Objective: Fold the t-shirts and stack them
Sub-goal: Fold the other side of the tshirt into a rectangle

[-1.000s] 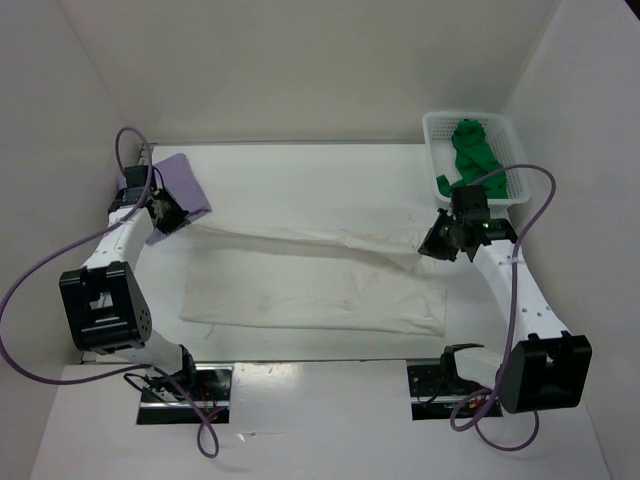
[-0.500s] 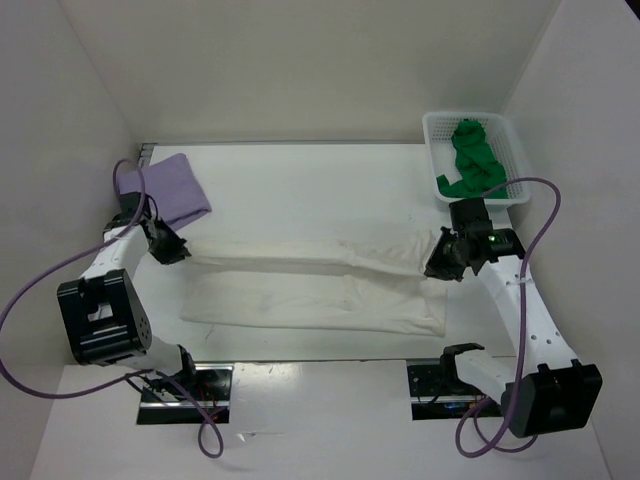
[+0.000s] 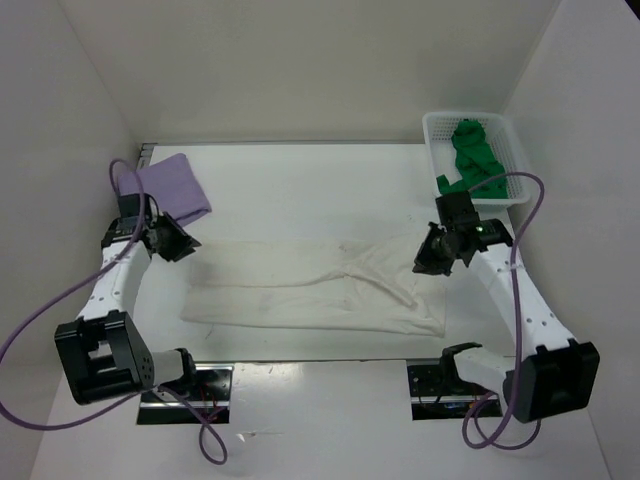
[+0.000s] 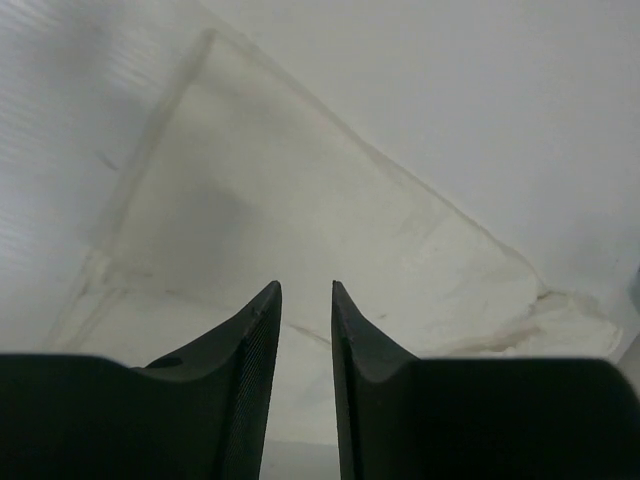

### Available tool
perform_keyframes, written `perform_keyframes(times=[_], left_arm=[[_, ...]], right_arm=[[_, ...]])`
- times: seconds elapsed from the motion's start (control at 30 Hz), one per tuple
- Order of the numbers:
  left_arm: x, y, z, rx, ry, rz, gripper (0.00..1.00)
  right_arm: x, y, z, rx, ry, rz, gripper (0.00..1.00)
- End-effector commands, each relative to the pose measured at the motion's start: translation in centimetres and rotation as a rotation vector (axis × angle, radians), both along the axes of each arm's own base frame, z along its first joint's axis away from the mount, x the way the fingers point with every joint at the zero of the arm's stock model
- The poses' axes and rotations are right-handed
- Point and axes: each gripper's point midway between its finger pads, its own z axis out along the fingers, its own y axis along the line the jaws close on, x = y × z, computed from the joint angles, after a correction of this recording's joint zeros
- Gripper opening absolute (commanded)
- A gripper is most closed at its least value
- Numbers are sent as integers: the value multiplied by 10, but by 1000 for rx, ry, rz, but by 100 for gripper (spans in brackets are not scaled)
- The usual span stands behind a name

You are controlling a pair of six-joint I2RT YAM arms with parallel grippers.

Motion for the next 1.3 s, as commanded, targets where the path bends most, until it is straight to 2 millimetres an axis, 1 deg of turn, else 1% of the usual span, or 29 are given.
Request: perform_keyframes(times=[0.0,0.03,0.07,0.1,0.13,0.17,0.2,0.23,0.3,0.33,0.37,0.4,0.43,0.47,0.5,0.53,0.57,0.6,0.67,0.73,0.8,0.87,0.9,0.93,1.03,1.13,1.17,1.23,1.27], left_arm=[[16,-42,-3,-51,-59,-116,34],[20,-51,-4,-44,-52,-142,34],[23,-69,-13,-39,-25,-198,34],[29,-74,-13,-18,-23,-211,34],[27,-82,-27,-24,21,-233,34],[34,-88,-27,-35,9,-245,34],[35,-97,-29,-58,8,-275,34],[34,-98,-44,-69,46,-265,34],[31,-99,-58,-82,84,-269,33],[28,-99,-63,-85,107,-268,33],[24,-99,-67,-79,115,-278,31],[21,-99,-70,-80,124,-277,31],[21,-99,-66,-78,106,-278,31],[21,-104,-61,-89,94,-285,31],[20,-104,-61,-88,85,-286,31],[19,-108,-58,-87,76,-298,31],[20,-108,-54,-91,68,-292,31],[19,-112,-54,-90,68,-302,31],[18,-115,-54,-90,68,-313,31],[15,-115,-60,-92,87,-312,31],[15,-116,-60,-97,89,-305,31],[15,-116,-60,-97,89,-305,31],[12,-115,-63,-98,98,-304,31],[12,-115,-63,-98,98,-304,31],[11,-116,-65,-103,98,-297,31],[10,-119,-65,-102,99,-306,31],[10,-119,-65,-102,99,-306,31],[12,-119,-64,-102,90,-307,31],[12,-119,-64,-102,90,-307,31]], right_arm=[[63,40,-3,92,-134,48,0],[72,46,-8,81,-147,62,0],[79,54,-15,74,-149,67,0],[93,73,-21,73,-150,99,3],[100,79,-26,46,-157,107,17],[107,85,-31,20,-167,116,21],[117,98,-31,13,-199,133,23],[121,98,-53,-12,-156,131,25],[133,96,-65,-44,-164,112,31],[136,95,-79,-64,-143,107,34],[136,93,-83,-94,-143,102,38],[141,92,-82,-106,-164,101,39],[144,90,-85,-121,-169,92,43],[145,87,-88,-139,-165,95,45],[146,85,-88,-149,-169,89,46],[149,83,-87,-163,-187,92,46],[151,82,-91,-175,-186,87,47],[151,79,-98,-199,-173,98,47],[155,79,-105,-219,-157,105,47],[155,85,-106,-212,-155,130,47],[152,85,-107,-209,-141,136,44],[143,93,-106,-210,-136,162,44],[143,95,-101,-191,-145,157,44],[139,98,-104,-193,-138,168,44],[130,93,-104,-223,-113,162,43],[128,96,-98,-222,-115,171,41],[125,94,-102,-226,-106,172,41],[125,94,-102,-226,-105,173,36],[119,91,-104,-236,-82,176,34]])
